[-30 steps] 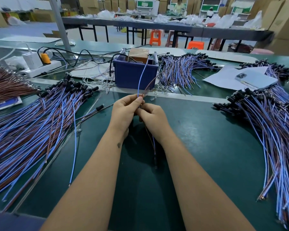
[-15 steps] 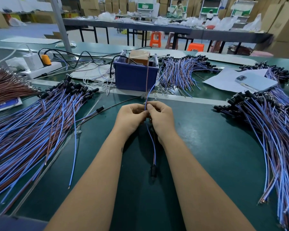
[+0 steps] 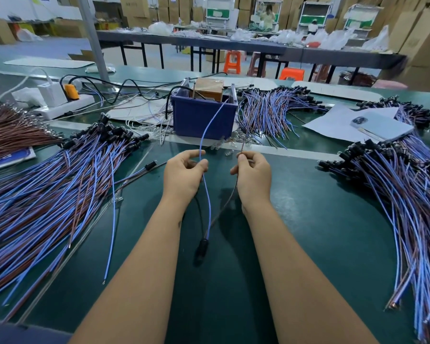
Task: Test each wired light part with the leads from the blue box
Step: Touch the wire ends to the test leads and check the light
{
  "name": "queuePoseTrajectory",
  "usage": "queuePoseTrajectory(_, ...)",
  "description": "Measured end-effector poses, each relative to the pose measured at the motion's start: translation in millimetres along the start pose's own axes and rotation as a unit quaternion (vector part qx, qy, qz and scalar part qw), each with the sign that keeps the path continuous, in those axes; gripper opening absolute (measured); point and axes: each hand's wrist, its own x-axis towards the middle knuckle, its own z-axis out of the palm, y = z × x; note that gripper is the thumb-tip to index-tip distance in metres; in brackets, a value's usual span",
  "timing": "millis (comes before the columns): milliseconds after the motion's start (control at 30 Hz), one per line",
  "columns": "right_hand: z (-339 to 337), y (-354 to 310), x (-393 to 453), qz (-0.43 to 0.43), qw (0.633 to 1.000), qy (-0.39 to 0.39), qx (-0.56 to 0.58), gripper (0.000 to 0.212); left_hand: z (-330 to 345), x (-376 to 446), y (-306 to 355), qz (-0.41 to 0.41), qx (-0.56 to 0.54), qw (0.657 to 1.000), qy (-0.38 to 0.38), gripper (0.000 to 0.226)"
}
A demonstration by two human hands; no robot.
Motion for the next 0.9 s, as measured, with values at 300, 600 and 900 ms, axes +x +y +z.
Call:
queuePoseTrajectory(300, -2.1, 0.2, 0.9, -0.010, 0.998, -0.007, -0.057, 0.016, -3.8, 5.0, -4.9, -0.027, -0.039, 0.997, 0.059, 0.019)
queuePoseTrajectory(600, -0.2, 3.0, 4.8, -0.011, 0.998, -0.007, -0.062, 0.020, -4.7, 7.9, -6.8, -0.037, -0.043, 0.997, 0.061, 0.019)
queuePoseTrajectory(900, 0.6, 5.3, 9.3, -0.009, 0.998, -0.006, -0.058, 0.020, -8.4, 12.0, -7.6, -0.058, -0.064, 0.994, 0.069, 0.012)
